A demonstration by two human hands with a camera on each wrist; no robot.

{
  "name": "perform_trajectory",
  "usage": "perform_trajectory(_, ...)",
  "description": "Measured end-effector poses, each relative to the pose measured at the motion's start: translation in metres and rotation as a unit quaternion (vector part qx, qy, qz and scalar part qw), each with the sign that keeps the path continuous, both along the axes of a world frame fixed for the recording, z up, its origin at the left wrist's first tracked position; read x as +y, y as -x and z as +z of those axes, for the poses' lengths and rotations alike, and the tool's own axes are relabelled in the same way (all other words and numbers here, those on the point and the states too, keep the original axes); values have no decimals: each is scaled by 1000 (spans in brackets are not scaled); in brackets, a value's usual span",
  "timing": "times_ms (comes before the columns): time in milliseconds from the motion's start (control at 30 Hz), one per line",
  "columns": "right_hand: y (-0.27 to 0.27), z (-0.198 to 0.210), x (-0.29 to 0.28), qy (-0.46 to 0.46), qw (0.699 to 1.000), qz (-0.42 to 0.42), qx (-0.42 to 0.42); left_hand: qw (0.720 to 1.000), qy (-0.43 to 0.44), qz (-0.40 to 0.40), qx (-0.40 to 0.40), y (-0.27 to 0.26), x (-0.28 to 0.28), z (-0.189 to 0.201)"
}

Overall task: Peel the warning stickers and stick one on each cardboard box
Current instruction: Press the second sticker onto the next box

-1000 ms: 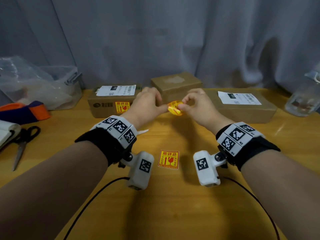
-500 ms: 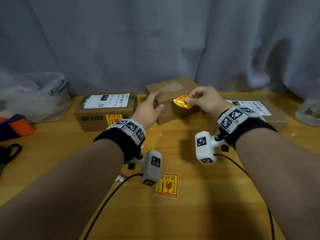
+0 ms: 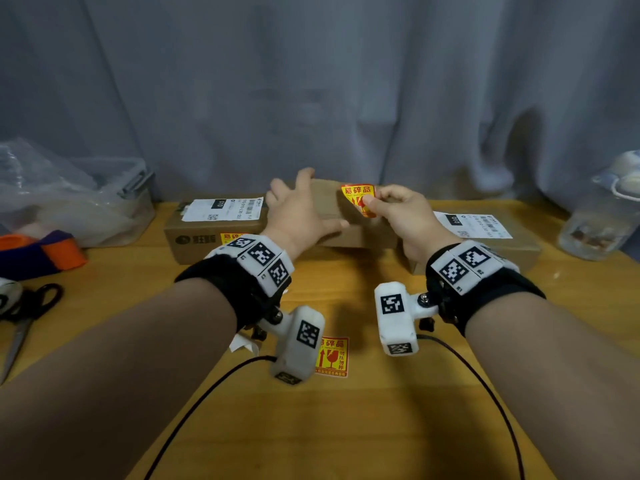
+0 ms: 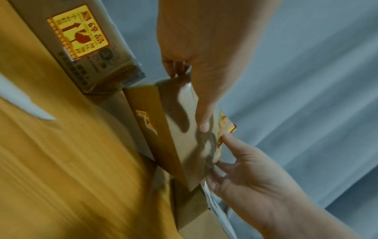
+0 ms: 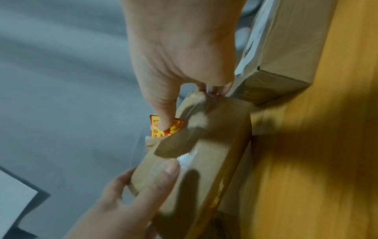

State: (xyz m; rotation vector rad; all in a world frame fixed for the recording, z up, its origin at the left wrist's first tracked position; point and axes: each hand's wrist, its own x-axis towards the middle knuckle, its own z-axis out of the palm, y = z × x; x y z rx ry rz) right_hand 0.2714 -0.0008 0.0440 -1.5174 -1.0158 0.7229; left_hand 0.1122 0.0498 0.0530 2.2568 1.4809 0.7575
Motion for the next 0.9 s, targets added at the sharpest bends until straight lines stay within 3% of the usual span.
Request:
perform_trajectory(133, 3, 0, -7, 24, 999, -18, 41, 992, -26, -56, 107, 10, -9, 0)
perform_trajectory(333, 10, 10, -13, 37, 998, -23, 36, 980, -64, -85, 166, 23, -14, -27)
perform_trajectory(533, 13, 17, -15, 17, 998, -40, 37, 961, -135, -92, 222, 27, -7, -26)
perform_trajectory(633, 12, 11, -10, -45, 989, -118, -76, 941, -204, -68, 263, 29, -1, -20)
perform_trajectory(700, 17, 10, -11, -67, 980, -123, -144, 937, -209, -77, 268, 28, 3, -18)
perform_trajectory(800, 27, 7, -14, -49, 991, -53, -113, 942, -185, -123, 251, 28, 9, -17)
perform_trajectory(900, 28, -3, -10, -38, 990, -59, -126, 948, -175, -144, 226, 32, 12, -15)
